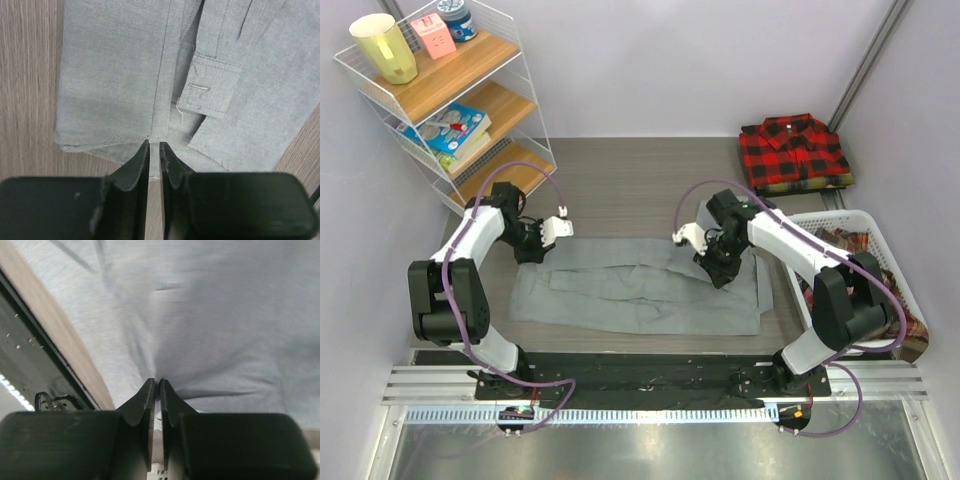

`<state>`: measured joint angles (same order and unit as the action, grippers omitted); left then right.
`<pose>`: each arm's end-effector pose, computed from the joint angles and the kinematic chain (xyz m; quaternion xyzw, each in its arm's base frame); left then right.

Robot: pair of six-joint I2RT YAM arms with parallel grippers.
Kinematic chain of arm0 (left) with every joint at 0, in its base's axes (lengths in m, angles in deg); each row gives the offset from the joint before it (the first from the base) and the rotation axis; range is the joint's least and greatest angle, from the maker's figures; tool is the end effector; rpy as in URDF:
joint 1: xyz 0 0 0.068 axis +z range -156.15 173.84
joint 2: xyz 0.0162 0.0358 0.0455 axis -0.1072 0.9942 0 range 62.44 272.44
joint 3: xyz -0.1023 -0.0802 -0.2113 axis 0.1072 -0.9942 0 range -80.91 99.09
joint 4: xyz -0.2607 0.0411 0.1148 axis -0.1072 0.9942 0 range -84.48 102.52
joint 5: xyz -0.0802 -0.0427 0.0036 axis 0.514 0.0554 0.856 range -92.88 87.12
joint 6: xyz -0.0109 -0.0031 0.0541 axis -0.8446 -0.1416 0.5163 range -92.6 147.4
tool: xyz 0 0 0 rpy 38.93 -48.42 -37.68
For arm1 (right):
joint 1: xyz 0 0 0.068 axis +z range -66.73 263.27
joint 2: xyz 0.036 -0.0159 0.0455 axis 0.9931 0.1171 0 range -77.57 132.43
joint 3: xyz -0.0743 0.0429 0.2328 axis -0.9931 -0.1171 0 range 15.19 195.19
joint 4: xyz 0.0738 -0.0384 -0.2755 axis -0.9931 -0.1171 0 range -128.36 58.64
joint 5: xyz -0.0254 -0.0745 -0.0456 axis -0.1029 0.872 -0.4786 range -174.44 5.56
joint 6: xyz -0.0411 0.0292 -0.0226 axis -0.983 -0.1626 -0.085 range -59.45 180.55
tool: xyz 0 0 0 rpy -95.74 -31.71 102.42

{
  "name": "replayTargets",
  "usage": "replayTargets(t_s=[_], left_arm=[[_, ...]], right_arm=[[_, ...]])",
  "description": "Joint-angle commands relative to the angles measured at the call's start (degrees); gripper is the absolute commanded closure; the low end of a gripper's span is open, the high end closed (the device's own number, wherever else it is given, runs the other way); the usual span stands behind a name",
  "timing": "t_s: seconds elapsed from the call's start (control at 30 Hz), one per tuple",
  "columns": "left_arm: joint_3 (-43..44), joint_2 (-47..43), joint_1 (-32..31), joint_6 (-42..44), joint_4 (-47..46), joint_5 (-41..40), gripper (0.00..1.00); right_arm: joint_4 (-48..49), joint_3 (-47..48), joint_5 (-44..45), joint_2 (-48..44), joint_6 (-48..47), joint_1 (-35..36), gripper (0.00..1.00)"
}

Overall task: Fold and stack the long sleeve shirts
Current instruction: Fold the shirt

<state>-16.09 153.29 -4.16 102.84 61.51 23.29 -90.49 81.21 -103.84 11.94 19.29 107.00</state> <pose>0.3104 -0.0058 0.1792 0.5936 0.7694 -0.1338 0.1942 0.2754 0.1346 0.1896 -0.5376 0.8239 0.1565 0.0883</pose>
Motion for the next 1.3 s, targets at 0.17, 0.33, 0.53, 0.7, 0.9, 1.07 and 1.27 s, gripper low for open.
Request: replayTargets(t_s=[0.17, 0.33, 0.53, 0.7, 0.9, 1.07, 1.27], left_arm=[[2.9, 2.2, -0.4, -10.7, -3.5, 1.6, 0.76], [3.1, 4.2, -1.5, -17.9, -6.0, 1.6, 0.72], [0.1, 5.4, -4.8, -22.7, -11.1, 0.9, 0.72], [-0.7, 6.9, -4.8, -24.1, -12.0, -0.1, 0.72], [-0.8, 7.2, -5.2, -24.9, -12.2, -0.6, 0.71], [-0.9, 8.1, -5.3, -25.4, -12.5, -2.4, 0.71], [-1.3, 8.2, -5.2, -26.5, -11.8, -3.5, 0.70]], right_arm=[[-3.4, 3.3, 0.8, 2.9, -1.0, 1.4, 0.55], [-3.4, 10.4, -2.6, 6.5, 2.6, 0.2, 0.50], [4.2, 9.2, -4.5, 9.8, 10.5, 2.0, 0.51], [10.2, 5.5, -3.2, 13.7, 13.6, 5.1, 0.54], [14.7, 1.9, -3.7, 16.6, 17.3, 8.8, 0.55], [12.5, 6.0, -4.2, 14.0, 18.0, 8.2, 0.52], [7.5, 14.9, -6.5, 8.0, 21.8, -7.7, 0.30]])
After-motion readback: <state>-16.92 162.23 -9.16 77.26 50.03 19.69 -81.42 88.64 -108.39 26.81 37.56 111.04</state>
